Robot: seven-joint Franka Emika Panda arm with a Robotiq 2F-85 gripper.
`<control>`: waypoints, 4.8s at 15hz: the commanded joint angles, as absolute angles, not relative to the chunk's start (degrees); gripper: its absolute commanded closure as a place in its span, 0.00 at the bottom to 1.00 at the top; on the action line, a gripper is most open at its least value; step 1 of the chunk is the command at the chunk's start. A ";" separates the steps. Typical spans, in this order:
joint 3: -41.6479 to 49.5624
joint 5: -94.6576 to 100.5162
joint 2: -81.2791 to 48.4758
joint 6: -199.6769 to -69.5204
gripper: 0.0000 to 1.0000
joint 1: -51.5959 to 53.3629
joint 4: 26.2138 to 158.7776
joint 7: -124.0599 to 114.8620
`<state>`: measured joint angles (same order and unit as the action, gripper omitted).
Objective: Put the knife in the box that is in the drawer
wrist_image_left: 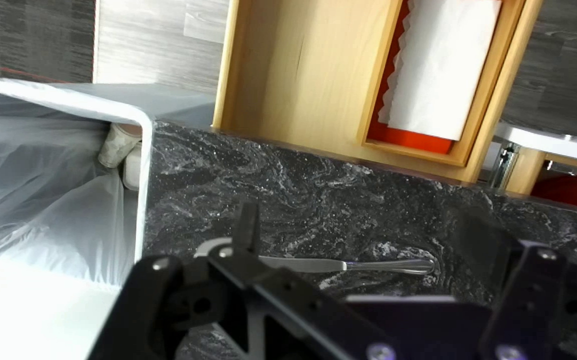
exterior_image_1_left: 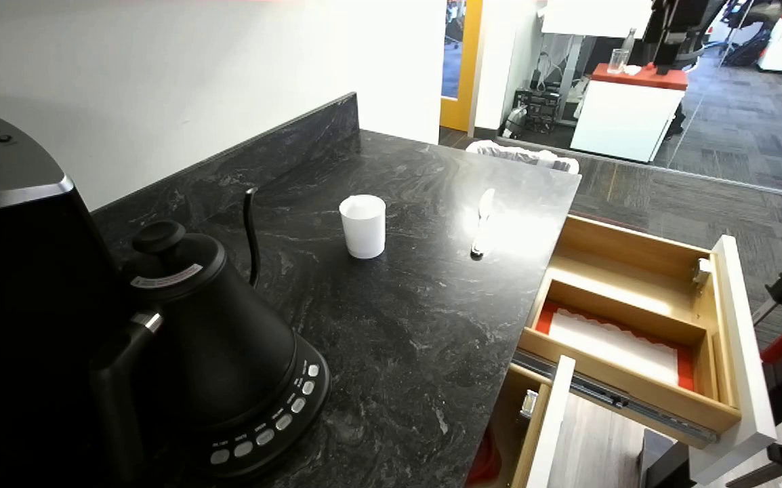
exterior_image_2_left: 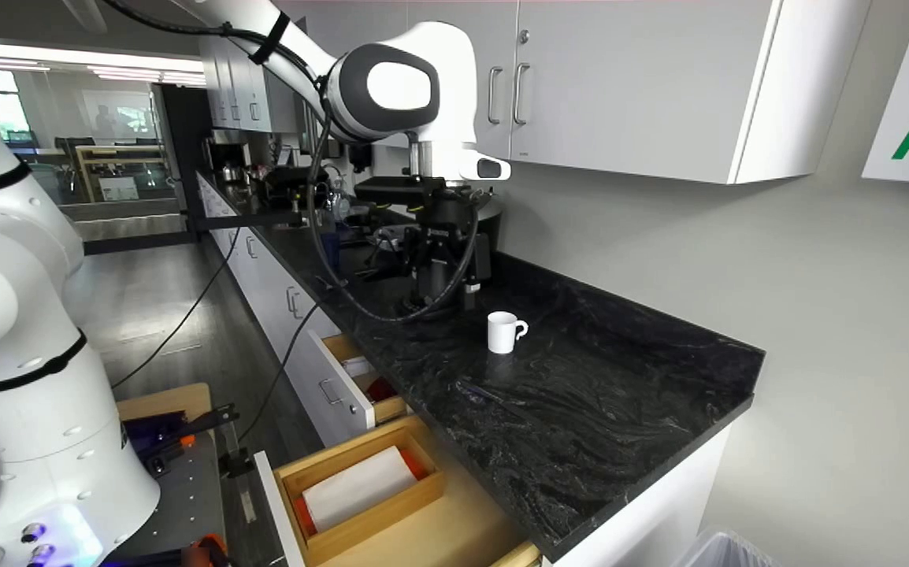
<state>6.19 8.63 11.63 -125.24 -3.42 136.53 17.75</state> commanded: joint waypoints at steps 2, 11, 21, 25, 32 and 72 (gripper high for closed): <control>7.10 4.53 11.44 -130.58 0.00 -2.79 137.35 23.32; 7.29 -5.10 11.24 -132.34 0.00 -2.39 137.67 28.09; 7.77 -6.23 10.92 -131.68 0.00 -2.24 137.34 35.64; 3.81 -12.26 10.66 -132.40 0.00 2.17 137.09 33.66; 3.10 -12.67 10.58 -130.89 0.00 3.32 136.85 33.52; -1.42 -20.12 -5.18 -138.92 0.00 -0.58 135.10 57.65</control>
<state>-0.58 -21.35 -5.97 -138.88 0.36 131.93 55.60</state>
